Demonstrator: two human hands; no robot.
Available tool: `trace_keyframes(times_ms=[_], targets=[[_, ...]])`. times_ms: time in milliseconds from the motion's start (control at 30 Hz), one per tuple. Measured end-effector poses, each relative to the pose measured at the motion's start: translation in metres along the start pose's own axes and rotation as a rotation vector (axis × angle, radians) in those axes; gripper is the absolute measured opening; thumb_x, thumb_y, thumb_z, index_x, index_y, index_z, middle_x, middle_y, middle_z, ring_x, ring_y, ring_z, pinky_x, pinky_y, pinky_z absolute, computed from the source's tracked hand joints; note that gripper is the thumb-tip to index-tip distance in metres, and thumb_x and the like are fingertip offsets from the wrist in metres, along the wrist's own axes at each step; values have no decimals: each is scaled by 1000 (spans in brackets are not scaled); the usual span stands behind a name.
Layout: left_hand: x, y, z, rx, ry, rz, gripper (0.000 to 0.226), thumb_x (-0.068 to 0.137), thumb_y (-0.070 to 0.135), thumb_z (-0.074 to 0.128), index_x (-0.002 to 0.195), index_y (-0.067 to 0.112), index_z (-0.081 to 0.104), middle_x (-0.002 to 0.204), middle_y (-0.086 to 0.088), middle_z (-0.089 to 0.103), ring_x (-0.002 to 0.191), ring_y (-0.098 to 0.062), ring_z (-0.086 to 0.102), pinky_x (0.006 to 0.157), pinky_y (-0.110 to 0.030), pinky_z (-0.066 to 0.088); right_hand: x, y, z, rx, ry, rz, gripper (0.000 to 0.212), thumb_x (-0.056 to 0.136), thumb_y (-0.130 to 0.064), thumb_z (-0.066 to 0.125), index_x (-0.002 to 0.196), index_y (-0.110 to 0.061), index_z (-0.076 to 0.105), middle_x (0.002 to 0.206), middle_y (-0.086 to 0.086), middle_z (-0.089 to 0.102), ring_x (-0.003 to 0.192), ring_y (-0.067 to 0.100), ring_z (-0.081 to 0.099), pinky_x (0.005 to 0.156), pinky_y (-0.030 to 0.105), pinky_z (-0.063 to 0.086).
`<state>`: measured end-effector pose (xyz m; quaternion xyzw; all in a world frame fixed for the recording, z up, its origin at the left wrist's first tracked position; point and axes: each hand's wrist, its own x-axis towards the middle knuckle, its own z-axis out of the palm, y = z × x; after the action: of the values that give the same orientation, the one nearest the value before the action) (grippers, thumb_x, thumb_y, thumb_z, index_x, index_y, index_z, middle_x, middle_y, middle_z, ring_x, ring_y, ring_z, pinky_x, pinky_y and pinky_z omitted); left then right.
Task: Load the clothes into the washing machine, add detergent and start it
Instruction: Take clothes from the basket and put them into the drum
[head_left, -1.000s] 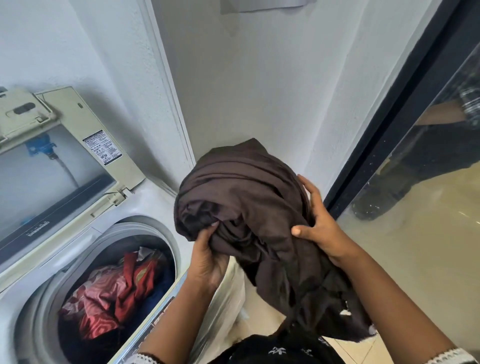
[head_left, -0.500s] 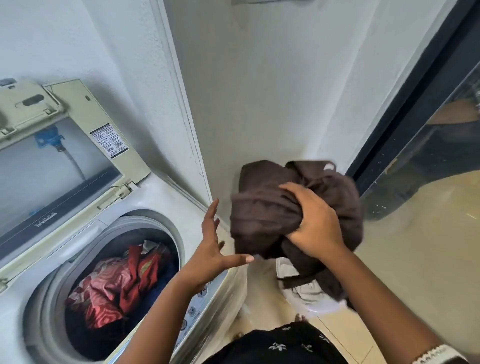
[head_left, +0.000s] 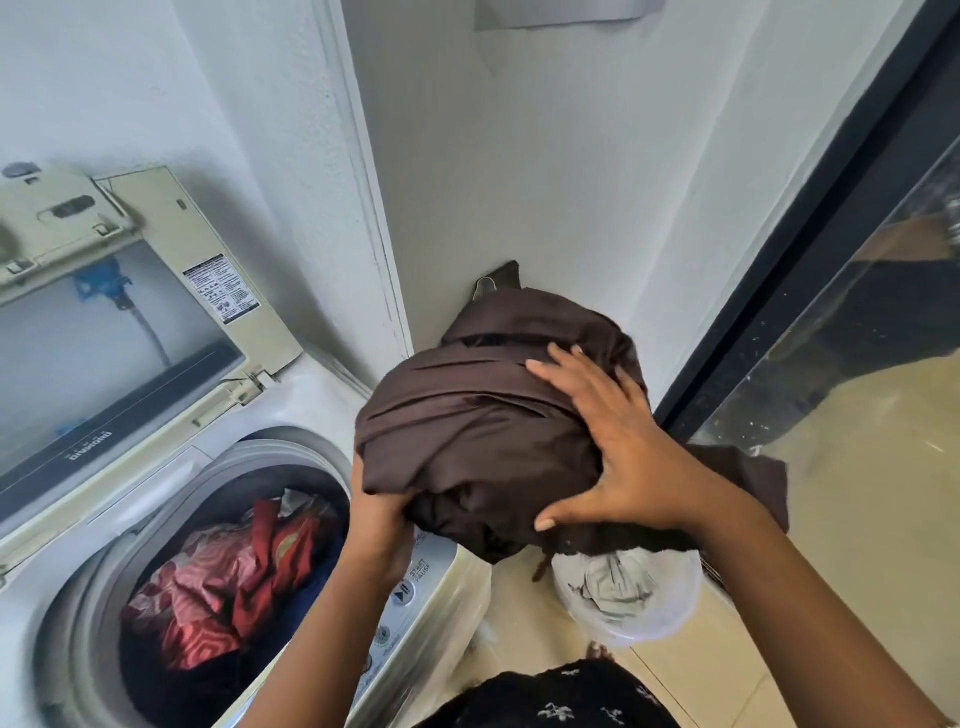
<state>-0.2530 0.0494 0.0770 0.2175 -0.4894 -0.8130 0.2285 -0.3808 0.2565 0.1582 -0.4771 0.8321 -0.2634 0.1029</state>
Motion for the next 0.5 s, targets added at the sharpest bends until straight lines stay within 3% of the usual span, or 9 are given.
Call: trace_keyframes(times_ms=[100, 233, 300, 400, 500], targets=[[-7, -5, -4, -144, 7, -111, 109, 17, 48, 96, 113, 15, 57, 94, 10, 75, 86, -5, 69, 70, -19, 56, -4, 3, 10, 173, 83, 36, 124, 55, -63, 87, 151, -49, 10, 163, -20, 2, 151, 2, 3, 122, 53, 14], [-16, -8, -1, -212, 7, -168, 113, 17, 48, 97, 117, 13, 56, 95, 8, 76, 87, -6, 71, 70, -20, 57, -8, 2, 36, 381, 249, 51, 129, 54, -54, 92, 154, -38, 12, 163, -10, 9, 151, 11, 14, 120, 53, 24], [-19, -5, -1, -210, 0, -169, 109, 15, 48, 97, 111, 13, 58, 91, 7, 76, 83, -6, 71, 68, -20, 57, -13, 3, 42, 483, 261, 96, 134, 52, -49, 94, 154, -39, 8, 161, -11, 13, 149, 9, 20, 119, 44, 30], [-23, 1, -2, -205, -16, -169, 100, 10, 47, 97, 100, 14, 66, 85, 4, 76, 77, -8, 72, 62, -21, 57, -22, 10, 38, 590, 112, 204, 140, 50, -41, 97, 150, -53, 0, 156, -17, 23, 138, -5, 36, 111, 23, 38], [-27, 6, -2, -248, -20, -209, 83, 4, 43, 97, 80, 15, 78, 79, 1, 76, 70, -9, 72, 56, -21, 57, -28, 22, 31, 700, -86, 265, 142, 56, -21, 97, 149, -56, -3, 148, -17, 42, 132, 2, 49, 112, 33, 41]])
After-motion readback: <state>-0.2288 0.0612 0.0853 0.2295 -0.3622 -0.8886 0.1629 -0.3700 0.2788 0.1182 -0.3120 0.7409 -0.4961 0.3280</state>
